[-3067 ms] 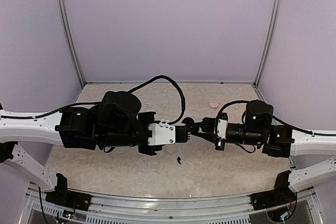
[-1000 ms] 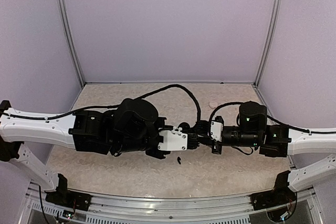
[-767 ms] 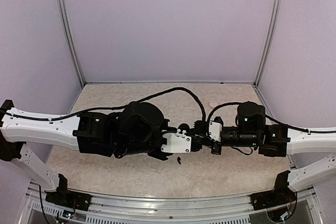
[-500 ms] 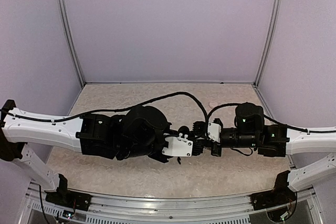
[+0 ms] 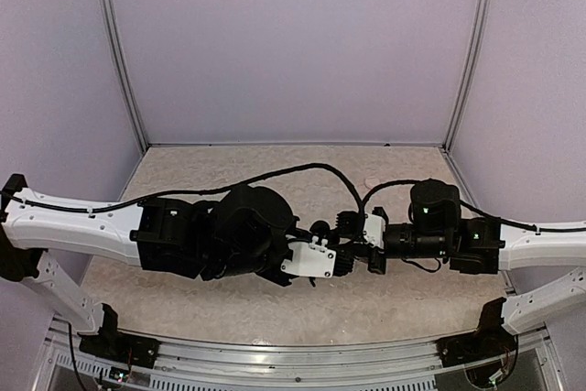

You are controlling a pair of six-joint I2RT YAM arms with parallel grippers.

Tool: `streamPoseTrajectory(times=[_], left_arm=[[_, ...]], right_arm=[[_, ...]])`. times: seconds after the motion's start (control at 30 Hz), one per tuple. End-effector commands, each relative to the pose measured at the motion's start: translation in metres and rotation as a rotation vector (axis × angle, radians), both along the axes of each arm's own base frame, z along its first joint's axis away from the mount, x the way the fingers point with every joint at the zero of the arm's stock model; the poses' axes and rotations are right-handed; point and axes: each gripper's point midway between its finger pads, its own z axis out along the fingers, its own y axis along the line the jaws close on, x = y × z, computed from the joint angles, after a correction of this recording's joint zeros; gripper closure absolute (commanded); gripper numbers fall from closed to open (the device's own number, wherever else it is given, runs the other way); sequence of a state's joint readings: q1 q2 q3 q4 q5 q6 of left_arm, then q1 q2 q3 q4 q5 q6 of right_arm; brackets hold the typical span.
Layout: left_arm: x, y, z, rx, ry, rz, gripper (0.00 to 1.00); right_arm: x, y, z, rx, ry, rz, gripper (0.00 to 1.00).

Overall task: Insert the wireless bluetooth earbuds into the charging case
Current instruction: Insert the right earbud into the right side groove of the charging case.

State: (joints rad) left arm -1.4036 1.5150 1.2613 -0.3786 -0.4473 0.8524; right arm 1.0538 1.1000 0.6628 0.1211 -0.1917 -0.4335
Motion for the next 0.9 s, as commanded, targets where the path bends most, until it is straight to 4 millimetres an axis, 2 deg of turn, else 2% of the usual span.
streamPoseTrajectory(times=[0.0, 0.17, 0.57, 0.67, 0.87], left_arm=[[-0.008, 0.002, -0.003, 0.045, 0.005, -0.033, 0.89], [-0.012, -0.006, -0.003, 0.060, -0.012, -0.058, 0.89], [-0.015, -0.014, -0.012, 0.092, -0.034, -0.055, 0.88], [-0.012, -0.014, -0.008, 0.080, -0.043, -0.043, 0.83], [0.000, -0.006, 0.017, -0.002, -0.076, 0.009, 0.67]], right_arm=[[-0.002, 0.007, 0.037, 0.101, -0.040, 0.013, 1.00], [-0.002, 0.013, 0.034, 0.092, -0.015, 0.023, 1.00], [-0.005, 0.020, 0.042, 0.147, 0.050, 0.044, 1.00], [-0.007, 0.018, 0.041, 0.160, 0.048, 0.051, 1.00], [-0.015, 0.014, 0.038, 0.176, 0.042, 0.080, 1.00]])
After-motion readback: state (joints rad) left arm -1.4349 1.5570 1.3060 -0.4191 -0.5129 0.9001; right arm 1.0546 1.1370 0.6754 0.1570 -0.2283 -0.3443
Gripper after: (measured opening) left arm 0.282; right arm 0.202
